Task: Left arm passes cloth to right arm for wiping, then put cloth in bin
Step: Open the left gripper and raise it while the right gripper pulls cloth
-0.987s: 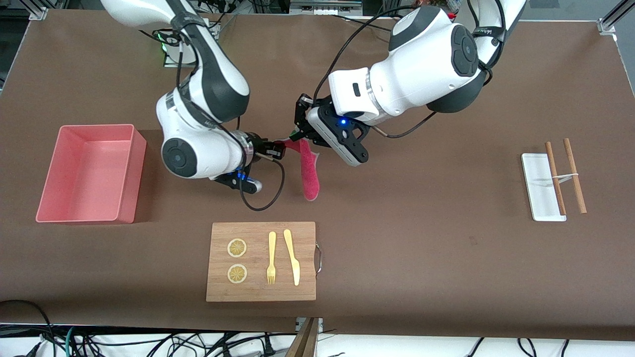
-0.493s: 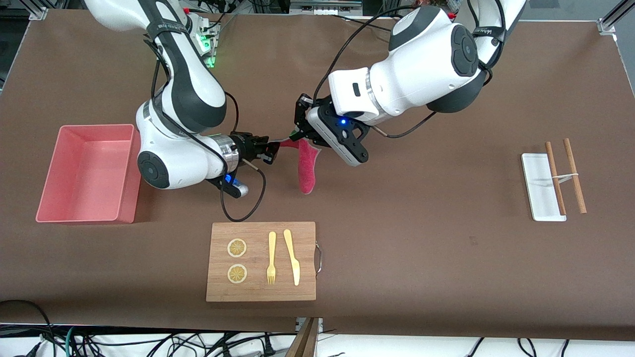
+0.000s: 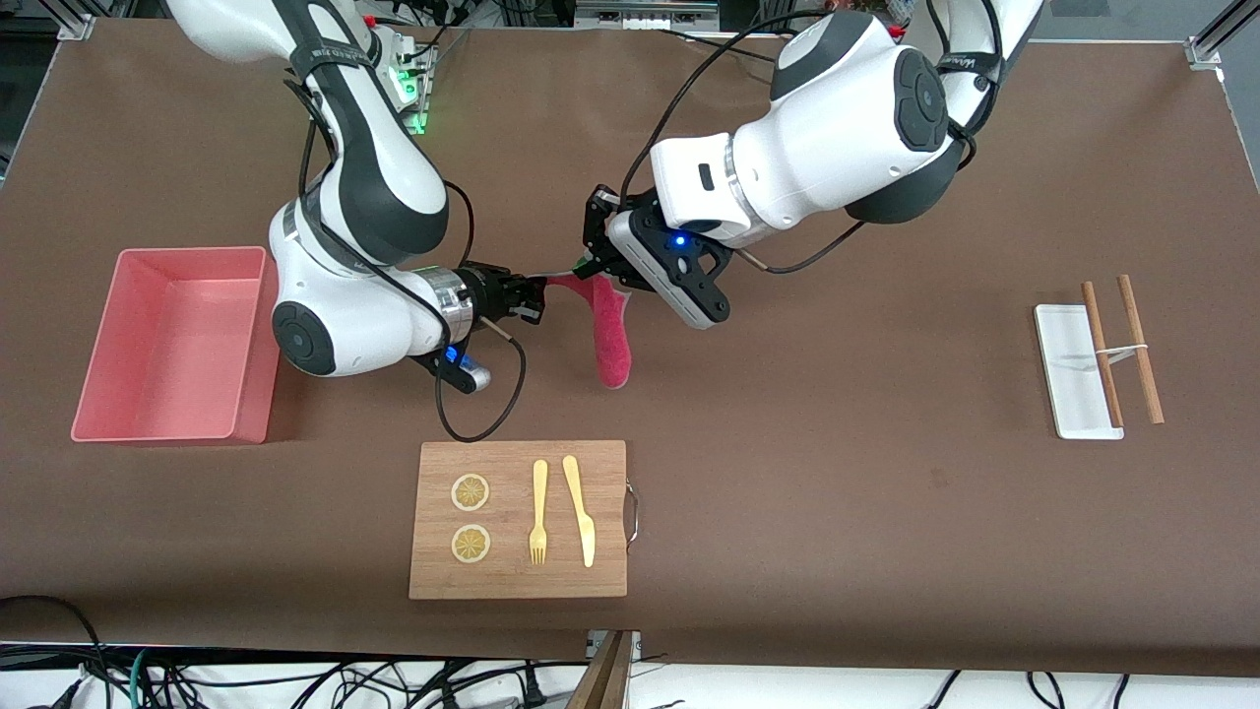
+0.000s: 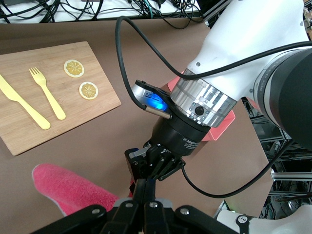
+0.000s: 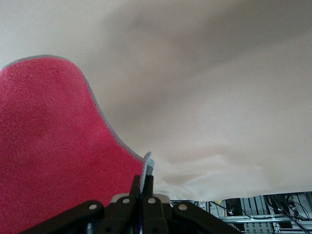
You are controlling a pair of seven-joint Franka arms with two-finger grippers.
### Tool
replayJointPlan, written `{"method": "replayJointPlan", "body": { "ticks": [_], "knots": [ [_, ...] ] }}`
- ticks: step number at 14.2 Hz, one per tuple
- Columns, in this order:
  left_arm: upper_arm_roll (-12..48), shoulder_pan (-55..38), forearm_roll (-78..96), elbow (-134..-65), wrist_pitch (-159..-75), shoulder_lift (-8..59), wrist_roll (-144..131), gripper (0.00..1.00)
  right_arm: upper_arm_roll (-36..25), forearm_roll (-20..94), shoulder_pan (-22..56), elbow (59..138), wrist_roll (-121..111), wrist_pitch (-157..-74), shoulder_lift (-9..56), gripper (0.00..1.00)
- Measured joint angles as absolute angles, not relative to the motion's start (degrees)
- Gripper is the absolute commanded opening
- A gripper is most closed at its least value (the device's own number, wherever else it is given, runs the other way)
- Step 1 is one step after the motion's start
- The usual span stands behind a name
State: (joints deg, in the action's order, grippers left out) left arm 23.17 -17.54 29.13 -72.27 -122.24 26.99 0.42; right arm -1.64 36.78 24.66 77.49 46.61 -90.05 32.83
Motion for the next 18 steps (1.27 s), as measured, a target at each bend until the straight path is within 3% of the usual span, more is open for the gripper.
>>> {"method": "replayJointPlan", "body": {
  "ticks": [1, 2, 3, 9, 14, 18],
  "knots": [
    [23.2, -17.5, 29.1, -72.3, -122.2, 27.0, 0.4, 0.0, -1.7, 36.8, 24.6, 77.5, 46.6, -90.0, 32.9, 0.0],
    [23.2, -17.5, 29.1, -72.3, -122.2, 27.0, 0.4, 0.34, -1.7, 36.8, 24.5, 77.5, 46.6, -90.0, 32.9, 0.0],
    [23.2, -17.5, 29.6, -72.3, -122.2, 27.0, 0.4, 0.99, -1.7, 36.8, 24.2, 77.5, 46.6, -90.0, 32.9, 0.0],
    [23.1, -17.5, 35.9, -72.2, -122.2, 27.0, 0.4, 1.0, -1.7, 35.8, 22.4, 77.5, 45.9, -89.8, 32.9, 0.0],
    [23.0, -17.3, 35.9, -71.6, -122.1, 26.5, -0.1, 1.0, -1.8, 26.2, 21.6, 81.1, 39.7, -88.1, 33.9, 0.0],
    [22.1, -15.6, 28.7, -71.4, -113.2, 23.3, -3.1, 1.0, -1.8, 18.6, 20.5, 85.3, 35.6, -88.3, 36.1, 0.0]
  ]
}}
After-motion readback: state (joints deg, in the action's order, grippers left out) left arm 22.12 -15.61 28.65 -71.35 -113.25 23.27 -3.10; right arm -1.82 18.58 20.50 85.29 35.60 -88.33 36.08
